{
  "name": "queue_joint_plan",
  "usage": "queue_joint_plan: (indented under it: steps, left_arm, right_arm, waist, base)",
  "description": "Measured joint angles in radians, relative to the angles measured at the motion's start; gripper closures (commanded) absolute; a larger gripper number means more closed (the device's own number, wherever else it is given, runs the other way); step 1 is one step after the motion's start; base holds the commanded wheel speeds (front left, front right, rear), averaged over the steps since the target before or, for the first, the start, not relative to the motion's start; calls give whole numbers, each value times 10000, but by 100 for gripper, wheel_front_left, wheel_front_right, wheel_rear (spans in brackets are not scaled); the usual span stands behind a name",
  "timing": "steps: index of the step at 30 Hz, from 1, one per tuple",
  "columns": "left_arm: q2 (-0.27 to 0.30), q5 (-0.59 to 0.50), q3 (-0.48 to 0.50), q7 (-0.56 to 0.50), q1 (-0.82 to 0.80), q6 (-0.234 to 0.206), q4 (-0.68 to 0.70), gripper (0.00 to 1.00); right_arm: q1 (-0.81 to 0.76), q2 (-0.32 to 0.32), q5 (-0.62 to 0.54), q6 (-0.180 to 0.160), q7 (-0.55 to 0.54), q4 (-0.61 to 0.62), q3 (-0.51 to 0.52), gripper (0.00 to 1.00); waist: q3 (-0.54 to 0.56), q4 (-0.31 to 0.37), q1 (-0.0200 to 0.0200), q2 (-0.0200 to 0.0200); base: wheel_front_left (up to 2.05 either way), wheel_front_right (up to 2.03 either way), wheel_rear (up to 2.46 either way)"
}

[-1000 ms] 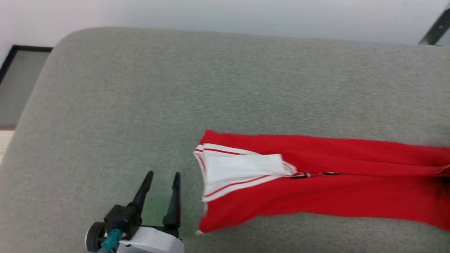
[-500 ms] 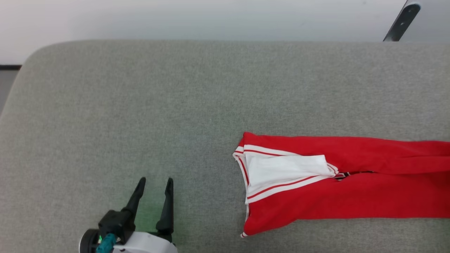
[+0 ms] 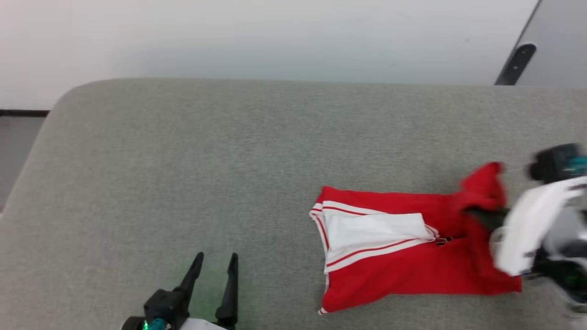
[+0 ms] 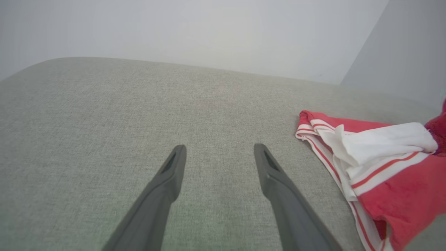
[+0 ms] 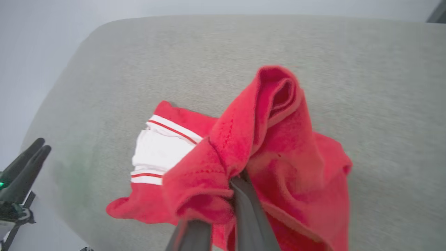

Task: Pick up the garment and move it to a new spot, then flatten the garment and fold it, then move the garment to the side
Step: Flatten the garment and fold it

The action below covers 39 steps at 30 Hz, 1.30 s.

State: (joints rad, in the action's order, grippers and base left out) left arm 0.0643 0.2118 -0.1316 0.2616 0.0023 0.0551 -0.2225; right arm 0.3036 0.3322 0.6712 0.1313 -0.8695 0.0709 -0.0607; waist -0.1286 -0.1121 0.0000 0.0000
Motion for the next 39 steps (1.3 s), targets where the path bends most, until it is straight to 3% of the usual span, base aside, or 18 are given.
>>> queue_joint_plan:
  steps: [11,23,25,26,27,33,39]
  left_arm:
    - [-94,88,-81,0,-266,79,-73,0]
    - [-130,255,-211,-2,-510,75,-198,0]
    - [-134,265,-201,0,-544,65,-222,0]
    - [-134,268,-186,-2,-545,61,-232,0]
    - [-134,284,-167,0,-543,48,-244,0]
    - [-142,330,-35,-2,-538,61,-291,0]
    - [-136,288,161,0,-677,215,-431,0]
  right_arm:
    - [927,-732,-171,0,1120,-1511,-2579,100]
    - [1721,-1248,81,0,2330,-3340,-3756,100]
    - [1757,-1283,205,0,2466,-3475,-3896,58]
    - [1764,-1302,265,0,2514,-3519,-3981,10]
    - [1771,-1306,351,0,2592,-3524,-4063,0]
    - [1839,-1179,846,0,3085,-3262,-4353,0]
    - [1753,-535,1143,0,3781,-2888,-4378,0]
  waist:
    - [-259,-798,-1,0]
    - [-585,-1208,0,0]
    - [-547,-1202,0,0]
    - [-526,-1184,0,0]
    - [-504,-1157,0,0]
    - [-278,-891,0,0]
    - [26,-446,-1,0]
  base:
    - [0,0,0]
    - [0,0,0]
    - [0,0,0]
    - [0,0,0]
    - [0,0,0]
    - [0,0,0]
    - [0,0,0]
